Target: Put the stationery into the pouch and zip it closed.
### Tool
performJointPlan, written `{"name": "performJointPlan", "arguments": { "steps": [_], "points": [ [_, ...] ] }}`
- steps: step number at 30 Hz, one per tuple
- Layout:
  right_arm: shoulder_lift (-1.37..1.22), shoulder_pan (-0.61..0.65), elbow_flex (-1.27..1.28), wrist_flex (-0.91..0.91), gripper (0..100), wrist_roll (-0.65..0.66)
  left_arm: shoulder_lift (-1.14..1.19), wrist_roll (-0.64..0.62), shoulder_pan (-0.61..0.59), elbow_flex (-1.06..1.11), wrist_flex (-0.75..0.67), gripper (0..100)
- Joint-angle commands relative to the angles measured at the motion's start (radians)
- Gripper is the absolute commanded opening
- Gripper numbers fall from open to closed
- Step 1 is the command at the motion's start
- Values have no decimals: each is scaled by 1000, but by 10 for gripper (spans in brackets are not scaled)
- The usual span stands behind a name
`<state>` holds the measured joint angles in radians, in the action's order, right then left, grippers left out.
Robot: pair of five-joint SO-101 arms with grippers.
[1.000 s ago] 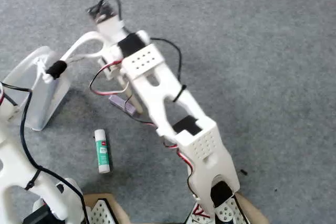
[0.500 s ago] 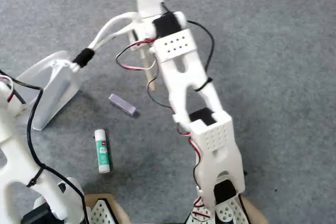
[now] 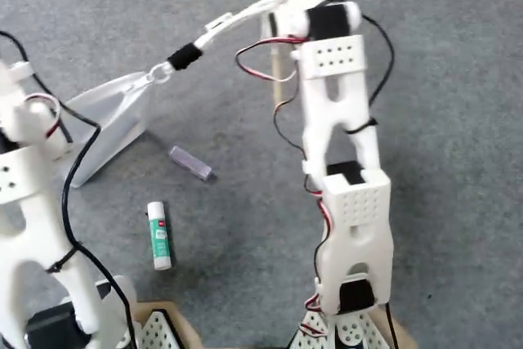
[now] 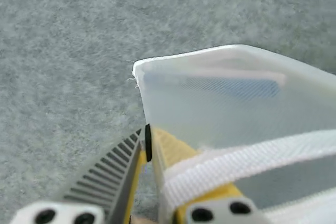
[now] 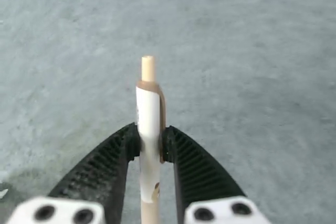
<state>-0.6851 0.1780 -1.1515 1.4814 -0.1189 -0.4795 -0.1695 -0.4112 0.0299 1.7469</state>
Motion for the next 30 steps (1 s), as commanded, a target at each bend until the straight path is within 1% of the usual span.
{"name": "performJointPlan", "arguments": {
  "steps": [1, 4, 6, 9, 12, 20, 30],
  "points": [
    [12, -54, -108, 48, 12, -6, -68, -38, 116, -53, 14, 28],
    [12, -86, -173, 84, 12, -6, -126, -84, 229, -79, 14, 28],
    [12, -101, -219, 121, 12, -5, -157, -126, 283, -97, 14, 28],
    [10, -109, -275, 204, 12, 0, -176, -138, 312, -117, 14, 28],
    [8, -87, -278, 287, 12, 60, -170, -140, 311, -108, 12, 28],
    [39, -41, -82, 287, 12, 216, -155, -141, 311, -107, 11, 28],
    [180, 35, 286, 285, 12, 322, -153, -141, 311, -105, -11, 28]
  ]
}}
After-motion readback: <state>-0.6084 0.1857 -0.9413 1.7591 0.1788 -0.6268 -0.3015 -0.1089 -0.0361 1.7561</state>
